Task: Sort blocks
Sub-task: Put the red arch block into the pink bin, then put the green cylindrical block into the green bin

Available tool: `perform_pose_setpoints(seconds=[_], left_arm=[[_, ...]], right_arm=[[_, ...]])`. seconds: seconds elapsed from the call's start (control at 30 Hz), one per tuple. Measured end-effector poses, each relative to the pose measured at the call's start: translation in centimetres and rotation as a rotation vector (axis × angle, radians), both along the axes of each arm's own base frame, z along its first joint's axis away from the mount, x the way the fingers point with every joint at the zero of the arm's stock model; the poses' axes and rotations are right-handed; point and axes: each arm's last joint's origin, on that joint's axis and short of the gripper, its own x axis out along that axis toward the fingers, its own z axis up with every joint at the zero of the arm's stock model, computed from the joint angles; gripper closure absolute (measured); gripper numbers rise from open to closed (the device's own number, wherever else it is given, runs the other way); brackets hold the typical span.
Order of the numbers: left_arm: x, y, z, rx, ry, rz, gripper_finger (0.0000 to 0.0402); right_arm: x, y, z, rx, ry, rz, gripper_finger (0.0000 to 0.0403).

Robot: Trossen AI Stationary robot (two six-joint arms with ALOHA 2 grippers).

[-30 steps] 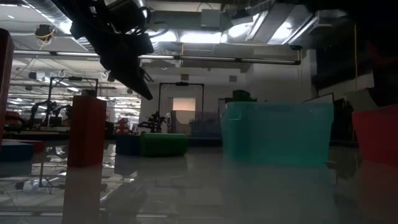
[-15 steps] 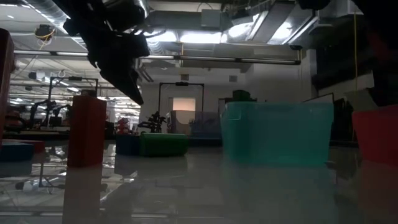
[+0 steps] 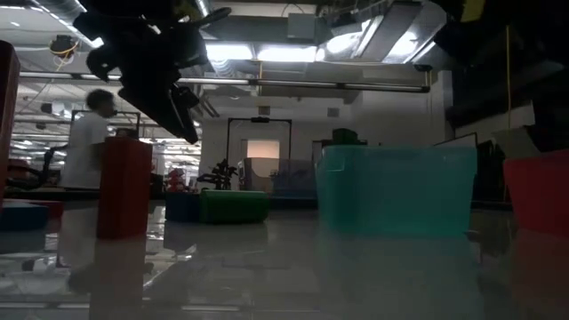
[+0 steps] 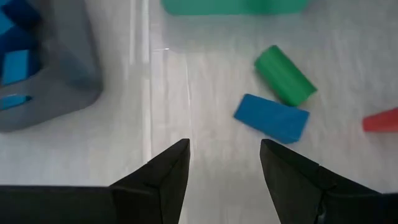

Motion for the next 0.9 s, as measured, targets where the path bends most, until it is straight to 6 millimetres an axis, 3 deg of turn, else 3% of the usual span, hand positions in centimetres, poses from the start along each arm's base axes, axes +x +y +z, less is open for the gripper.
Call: perform_pose_setpoints(seconds=[0.23,0.43,0.73,0.9], left_arm=[[0.4,-1.4,-0.1,-0.049,-0.021,0.004,0.0218],[2.3,-3.2,-1.2,-0.105,-0.086,-0.002,0.0218],[4.4,-5.6,-2.8,-0.139,-0.163,-0.052,0.0218],[5.4,-6.4,-3.9,-0.107,-0.146,-0.012,0.0218]], right_arm=[[0.0,0.0,0.0,0.017,0.011,-0.008,0.0260],[-0.1,0.1,0.0,0.038,0.025,-0.024,0.0256],[0.0,0.0,0.0,0.019,0.020,-0.047,0.0176],[0.1,-0.1,0.0,0.018,0.019,-0.050,0.0153]])
